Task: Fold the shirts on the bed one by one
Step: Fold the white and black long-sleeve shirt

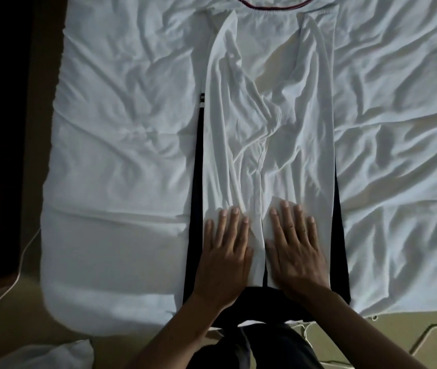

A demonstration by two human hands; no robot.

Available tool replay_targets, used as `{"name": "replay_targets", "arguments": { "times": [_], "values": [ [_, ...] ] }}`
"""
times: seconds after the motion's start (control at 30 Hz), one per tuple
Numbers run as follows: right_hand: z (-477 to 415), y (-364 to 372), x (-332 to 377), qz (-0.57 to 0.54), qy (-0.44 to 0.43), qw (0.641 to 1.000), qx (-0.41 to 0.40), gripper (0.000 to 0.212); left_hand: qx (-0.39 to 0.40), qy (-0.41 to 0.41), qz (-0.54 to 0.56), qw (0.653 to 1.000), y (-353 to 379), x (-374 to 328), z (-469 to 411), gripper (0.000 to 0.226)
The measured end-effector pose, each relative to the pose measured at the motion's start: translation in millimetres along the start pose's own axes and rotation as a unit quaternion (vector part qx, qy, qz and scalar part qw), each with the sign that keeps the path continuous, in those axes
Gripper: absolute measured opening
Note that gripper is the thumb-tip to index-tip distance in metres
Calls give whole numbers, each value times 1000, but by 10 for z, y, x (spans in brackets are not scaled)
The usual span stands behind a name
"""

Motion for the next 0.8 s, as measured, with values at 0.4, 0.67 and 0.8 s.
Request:
{"name": "replay_targets", "arguments": {
  "times": [0.4,0.67,0.8],
  "values": [
    [990,-1,305,42,-133,989,52,102,103,123,-41,986,28,-122,994,94],
    [930,-7,323,90,-157,983,1,74,-21,176,-31,984,-190,-213,724,33],
    [914,112,352,107,-134,981,94,113,11,146,21,989,-271,-181,518,14]
  ]
}}
Point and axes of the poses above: each hand's wrist, its own z-axis away from the middle knuckle, its own y-axis out of the palm, x = y × z, the point moved 10 cm from there along -z, towards the middle knuckle, and after that the axes turned 7 degrees about -y, right-handed, at the moved point
